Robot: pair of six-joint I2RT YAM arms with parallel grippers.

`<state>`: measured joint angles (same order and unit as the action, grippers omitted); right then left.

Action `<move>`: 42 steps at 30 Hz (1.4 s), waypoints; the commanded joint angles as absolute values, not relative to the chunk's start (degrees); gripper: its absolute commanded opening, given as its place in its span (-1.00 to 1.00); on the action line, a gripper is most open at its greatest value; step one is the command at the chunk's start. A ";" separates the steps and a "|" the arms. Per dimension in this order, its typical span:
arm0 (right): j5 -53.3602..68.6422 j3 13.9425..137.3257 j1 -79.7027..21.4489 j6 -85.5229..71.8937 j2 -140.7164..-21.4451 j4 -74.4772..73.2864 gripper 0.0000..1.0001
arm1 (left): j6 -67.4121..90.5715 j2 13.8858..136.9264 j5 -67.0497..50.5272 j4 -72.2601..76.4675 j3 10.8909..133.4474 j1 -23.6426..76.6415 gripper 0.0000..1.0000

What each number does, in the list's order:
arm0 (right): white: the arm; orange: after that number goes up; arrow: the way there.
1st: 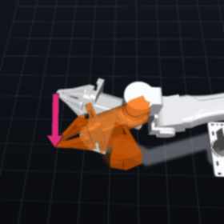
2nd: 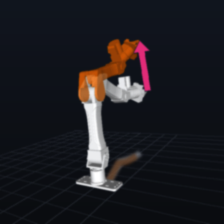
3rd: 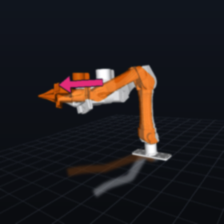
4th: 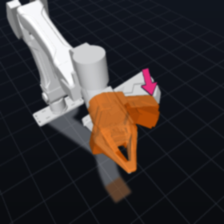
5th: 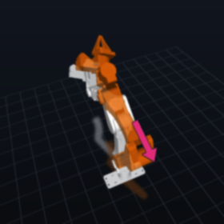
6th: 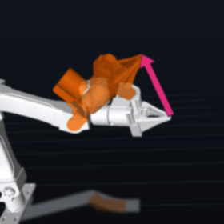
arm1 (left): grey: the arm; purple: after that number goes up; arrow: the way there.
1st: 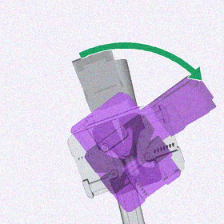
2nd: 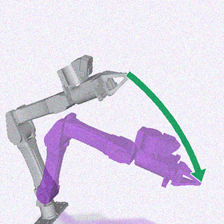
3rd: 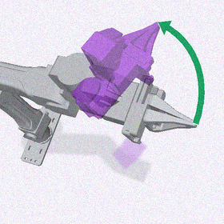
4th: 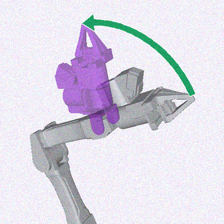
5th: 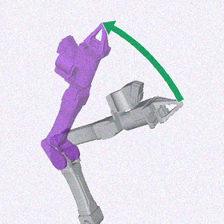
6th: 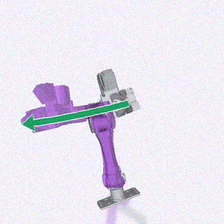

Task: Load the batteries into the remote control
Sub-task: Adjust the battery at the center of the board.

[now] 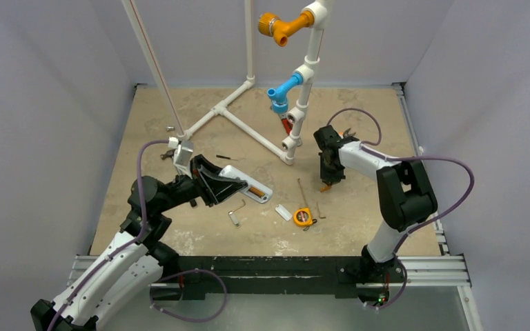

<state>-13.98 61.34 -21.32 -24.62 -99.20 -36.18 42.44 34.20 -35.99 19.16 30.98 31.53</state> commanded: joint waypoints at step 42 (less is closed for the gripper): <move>-0.21 52.09 -21.92 -15.02 -82.80 -37.72 -0.36 | 44.91 35.13 -36.39 25.82 29.87 31.40 -1.00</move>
